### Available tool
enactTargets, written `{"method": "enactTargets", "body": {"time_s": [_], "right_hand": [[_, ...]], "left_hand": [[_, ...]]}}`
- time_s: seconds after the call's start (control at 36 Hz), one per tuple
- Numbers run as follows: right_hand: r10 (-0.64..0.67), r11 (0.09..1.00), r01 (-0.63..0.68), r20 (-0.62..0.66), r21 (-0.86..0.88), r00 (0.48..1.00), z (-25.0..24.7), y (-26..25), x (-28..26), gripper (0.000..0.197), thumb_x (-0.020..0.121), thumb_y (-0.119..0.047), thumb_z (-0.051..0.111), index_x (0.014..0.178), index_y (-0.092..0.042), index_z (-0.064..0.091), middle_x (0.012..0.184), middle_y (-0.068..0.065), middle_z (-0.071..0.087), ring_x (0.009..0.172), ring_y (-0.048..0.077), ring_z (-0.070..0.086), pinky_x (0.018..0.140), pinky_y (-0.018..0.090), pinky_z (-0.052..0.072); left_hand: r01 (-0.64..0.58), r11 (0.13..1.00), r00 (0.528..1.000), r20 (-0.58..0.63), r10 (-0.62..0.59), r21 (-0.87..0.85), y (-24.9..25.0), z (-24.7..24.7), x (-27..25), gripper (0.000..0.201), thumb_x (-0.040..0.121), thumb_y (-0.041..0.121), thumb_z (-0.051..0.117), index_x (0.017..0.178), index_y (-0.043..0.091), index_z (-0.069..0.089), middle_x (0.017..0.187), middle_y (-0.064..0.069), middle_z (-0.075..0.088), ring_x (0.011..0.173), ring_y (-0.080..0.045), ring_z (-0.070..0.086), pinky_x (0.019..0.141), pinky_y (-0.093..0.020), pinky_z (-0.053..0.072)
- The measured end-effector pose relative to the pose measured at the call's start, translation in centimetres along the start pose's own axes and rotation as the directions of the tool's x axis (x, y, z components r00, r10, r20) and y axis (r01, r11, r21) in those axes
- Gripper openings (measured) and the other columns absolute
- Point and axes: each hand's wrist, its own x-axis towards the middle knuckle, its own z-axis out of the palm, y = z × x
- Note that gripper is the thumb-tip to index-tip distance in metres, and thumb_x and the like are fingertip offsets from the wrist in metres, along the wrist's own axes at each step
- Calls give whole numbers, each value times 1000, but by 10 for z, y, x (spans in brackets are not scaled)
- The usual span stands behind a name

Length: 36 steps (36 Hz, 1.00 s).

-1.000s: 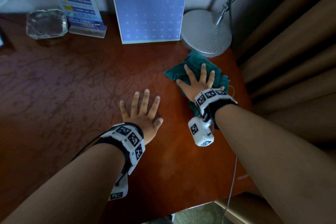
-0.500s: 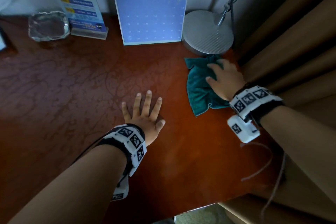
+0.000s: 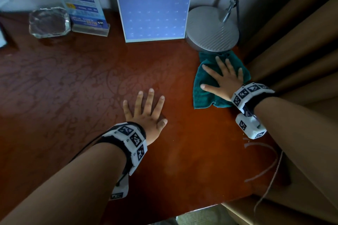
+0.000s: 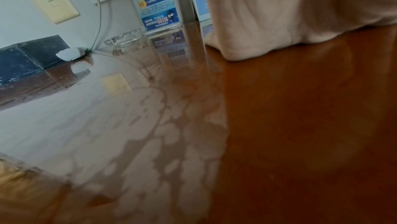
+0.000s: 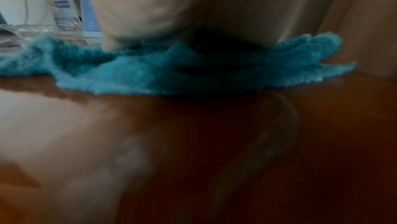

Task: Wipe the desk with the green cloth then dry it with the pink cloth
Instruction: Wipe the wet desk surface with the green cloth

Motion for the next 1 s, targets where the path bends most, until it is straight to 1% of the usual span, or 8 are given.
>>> {"method": "enactTargets", "body": {"time_s": [0.08,0.19,0.25,0.33,0.53,0.75,0.89,1.0], "right_hand": [[49,998,-49,9,28,999,1,4,-1,74,78,-83,29,138,-64,-9,156,-11,-26,144,22,-22,112,61,-8],[118,990,-121,41,70,992,2,4,-4,77,75,-85,29,138,-64,-10,155,-11,-28,143,23,-25,111,63,-8],[140,987,-145,58,76,988,2,2,-8,78,74,-86,28,138,-64,-11,155,-11,-29,143,24,-25,111,65,-8],[163,982,-168,60,85,985,6,2,-17,79,75,-86,29,138,-63,-11,155,-10,-29,143,25,-26,110,66,-7],[175,981,-177,38,73,984,25,12,-49,79,77,-81,34,138,-63,-13,154,-10,-31,143,24,-25,111,66,-4],[179,983,-180,46,33,983,48,16,-93,80,76,-82,32,136,-63,-18,153,-9,-34,143,24,-25,111,66,-1],[159,987,-160,28,24,987,62,18,-119,78,69,-85,24,122,-67,-30,152,-9,-35,143,25,-25,111,67,-1],[155,987,-156,37,25,987,69,18,-139,78,73,-83,27,124,-65,-29,152,-8,-36,142,26,-26,111,67,-2]], "left_hand": [[4,1000,1000,-4,-4,1,-1,1,1,58,95,56,3,121,36,-45,127,4,-56,133,-27,-40,106,-61,-18],[2,1000,1000,7,-2,6,0,-1,-1,61,96,55,5,128,35,-43,138,2,-52,133,-27,-40,106,-61,-18],[5,1000,1000,11,-5,7,0,-2,-1,62,96,55,5,133,35,-40,140,2,-50,133,-26,-40,106,-61,-18],[10,1000,1000,9,-10,4,1,-2,-1,62,96,55,5,134,35,-39,140,2,-50,134,-26,-39,106,-61,-17],[17,1000,1000,-13,-17,12,1,-1,-3,62,96,55,6,136,35,-37,143,3,-47,136,-26,-36,108,-61,-14],[22,1000,999,-26,-22,-4,2,0,-4,61,96,56,6,137,37,-35,143,4,-47,136,-25,-37,109,-60,-15],[27,1000,999,-37,-27,1,3,-1,-6,62,96,56,6,137,37,-35,143,4,-46,136,-25,-36,110,-59,-15],[27,1000,998,-65,-26,2,4,1,-7,62,96,57,7,139,36,-33,145,3,-44,137,-25,-34,110,-59,-13]]}}
